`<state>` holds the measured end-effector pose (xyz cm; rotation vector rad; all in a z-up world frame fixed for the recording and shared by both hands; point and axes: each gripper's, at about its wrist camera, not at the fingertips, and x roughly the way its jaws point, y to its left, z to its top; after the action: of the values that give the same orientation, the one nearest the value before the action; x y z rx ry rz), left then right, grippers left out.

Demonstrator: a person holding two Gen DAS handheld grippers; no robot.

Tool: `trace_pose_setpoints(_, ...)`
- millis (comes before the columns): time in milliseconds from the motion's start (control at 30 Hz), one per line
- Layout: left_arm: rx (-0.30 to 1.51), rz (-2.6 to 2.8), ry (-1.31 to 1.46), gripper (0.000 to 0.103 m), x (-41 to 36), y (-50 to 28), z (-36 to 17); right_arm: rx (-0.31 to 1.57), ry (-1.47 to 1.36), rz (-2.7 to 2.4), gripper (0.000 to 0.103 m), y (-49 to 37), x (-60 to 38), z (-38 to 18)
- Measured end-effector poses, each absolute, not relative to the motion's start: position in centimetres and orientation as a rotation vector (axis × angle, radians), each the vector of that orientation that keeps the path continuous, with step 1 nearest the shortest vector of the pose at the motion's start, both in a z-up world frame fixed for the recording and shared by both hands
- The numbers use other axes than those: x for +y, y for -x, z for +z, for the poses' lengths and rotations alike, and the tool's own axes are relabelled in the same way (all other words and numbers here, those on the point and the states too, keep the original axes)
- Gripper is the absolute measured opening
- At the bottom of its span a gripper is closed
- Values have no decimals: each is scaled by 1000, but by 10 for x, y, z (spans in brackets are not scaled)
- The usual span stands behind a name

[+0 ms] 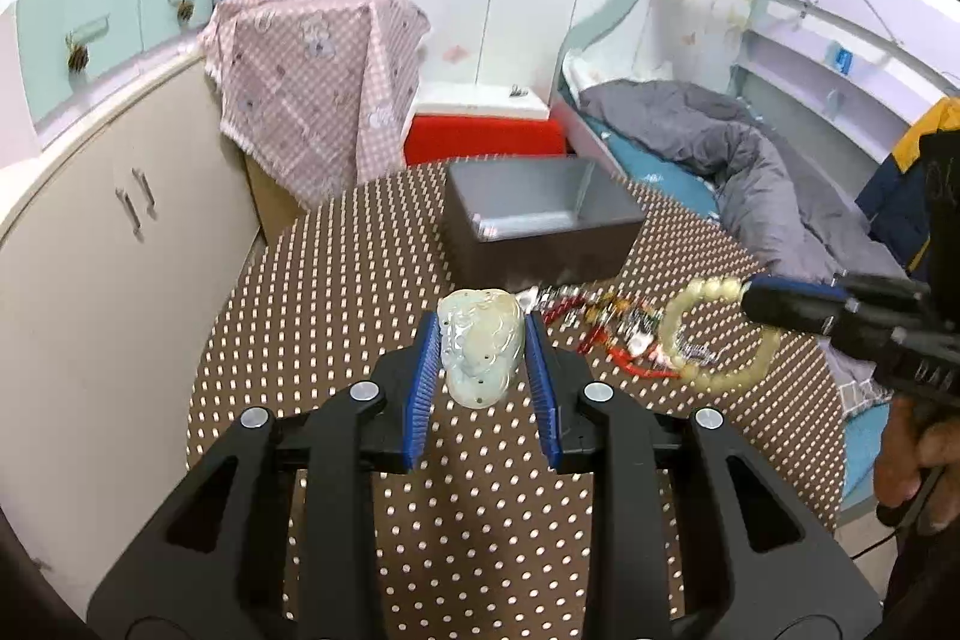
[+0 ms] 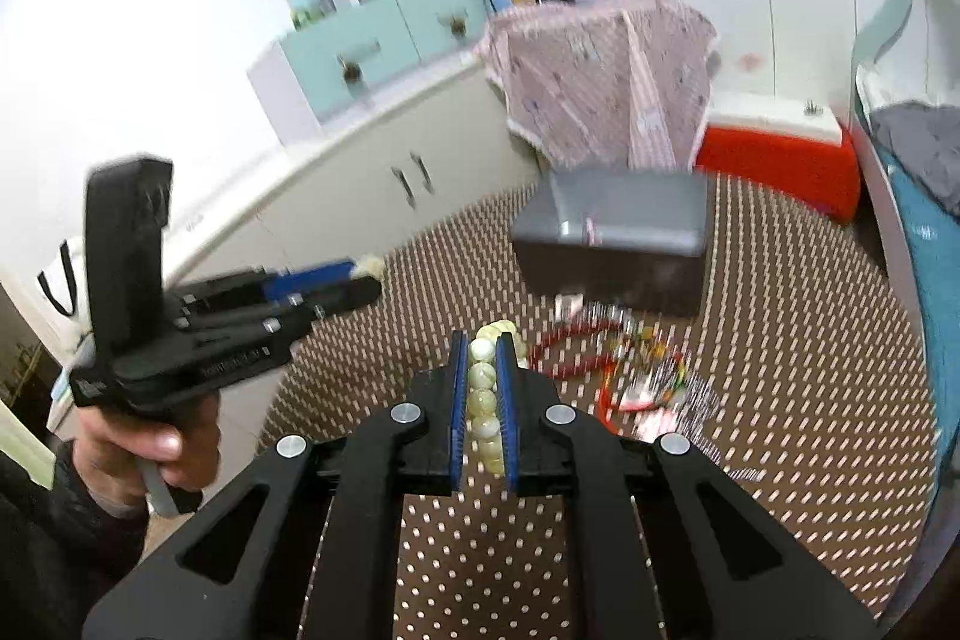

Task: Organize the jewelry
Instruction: 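Carry the jade pendant into the box with left gripper while right carries cream bracelet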

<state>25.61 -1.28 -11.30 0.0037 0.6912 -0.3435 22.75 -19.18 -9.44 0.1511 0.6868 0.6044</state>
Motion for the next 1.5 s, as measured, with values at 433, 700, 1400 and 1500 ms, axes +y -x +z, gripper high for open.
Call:
trace_pose_setpoints(433,610,-388,17,28,-27,-301,-67,533,-146,563,8,-281,-211,-24)
trace_pose_setpoints(700,651,-427,11,29,-55,-355,-67,595,-173,517,8,-335,-215,-43)
trace_pose_setpoints(1400,599,-240,22,93,-28,-342,-60,536,-265,261,96,-311,-262,-50)
trace_pose_setpoints(1500,582,-221,16,93,-20,-326,-57,520,-258,250,96,-298,-263,-43)
